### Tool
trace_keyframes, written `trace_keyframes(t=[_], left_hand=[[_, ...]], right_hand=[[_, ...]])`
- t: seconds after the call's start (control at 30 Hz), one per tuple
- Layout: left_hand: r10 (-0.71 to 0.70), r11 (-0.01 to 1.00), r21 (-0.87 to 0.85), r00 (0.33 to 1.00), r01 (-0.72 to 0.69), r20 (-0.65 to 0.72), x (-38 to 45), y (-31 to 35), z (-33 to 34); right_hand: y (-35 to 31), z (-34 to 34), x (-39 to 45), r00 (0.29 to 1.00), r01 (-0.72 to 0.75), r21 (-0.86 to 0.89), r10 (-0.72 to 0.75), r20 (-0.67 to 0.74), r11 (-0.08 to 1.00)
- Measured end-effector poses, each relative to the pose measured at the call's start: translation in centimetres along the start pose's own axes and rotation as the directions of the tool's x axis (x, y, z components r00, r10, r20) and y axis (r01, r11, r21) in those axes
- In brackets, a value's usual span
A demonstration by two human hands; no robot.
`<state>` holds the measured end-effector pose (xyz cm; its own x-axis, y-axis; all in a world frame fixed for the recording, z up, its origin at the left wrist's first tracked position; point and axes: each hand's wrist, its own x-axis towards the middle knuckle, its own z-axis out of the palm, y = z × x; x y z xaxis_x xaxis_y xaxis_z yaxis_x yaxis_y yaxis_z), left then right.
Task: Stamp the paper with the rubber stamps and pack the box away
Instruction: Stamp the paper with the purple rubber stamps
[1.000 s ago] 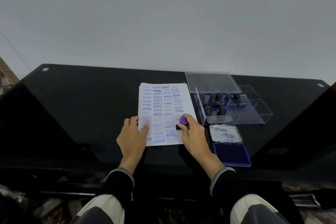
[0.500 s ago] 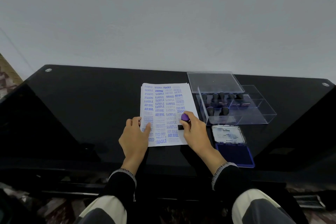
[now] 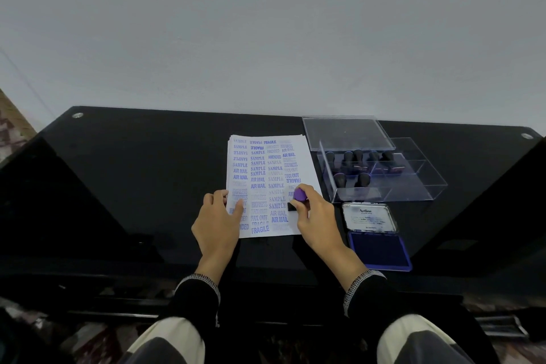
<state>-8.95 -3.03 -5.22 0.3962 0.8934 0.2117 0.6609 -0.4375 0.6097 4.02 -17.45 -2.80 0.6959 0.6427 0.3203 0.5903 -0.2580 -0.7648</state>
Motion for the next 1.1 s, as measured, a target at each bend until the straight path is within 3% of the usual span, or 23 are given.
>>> trace_keyframes(t=[0.17,1.1], left_hand=[[-0.002,1.000,0.008,1.000,0.002,0.002,0.0,0.1,-0.1],[0.005,1.000,0.003,1.000,-0.004,-0.004,0.0,0.1,0.0]], right_hand=[[-0.2,-0.3,1.1,0.998,-0.021,-0.010,0.022,0.058,1.000],[0.2,0.1,1.1,0.999,-0.025,-0.007,0.025,0.045,1.000]])
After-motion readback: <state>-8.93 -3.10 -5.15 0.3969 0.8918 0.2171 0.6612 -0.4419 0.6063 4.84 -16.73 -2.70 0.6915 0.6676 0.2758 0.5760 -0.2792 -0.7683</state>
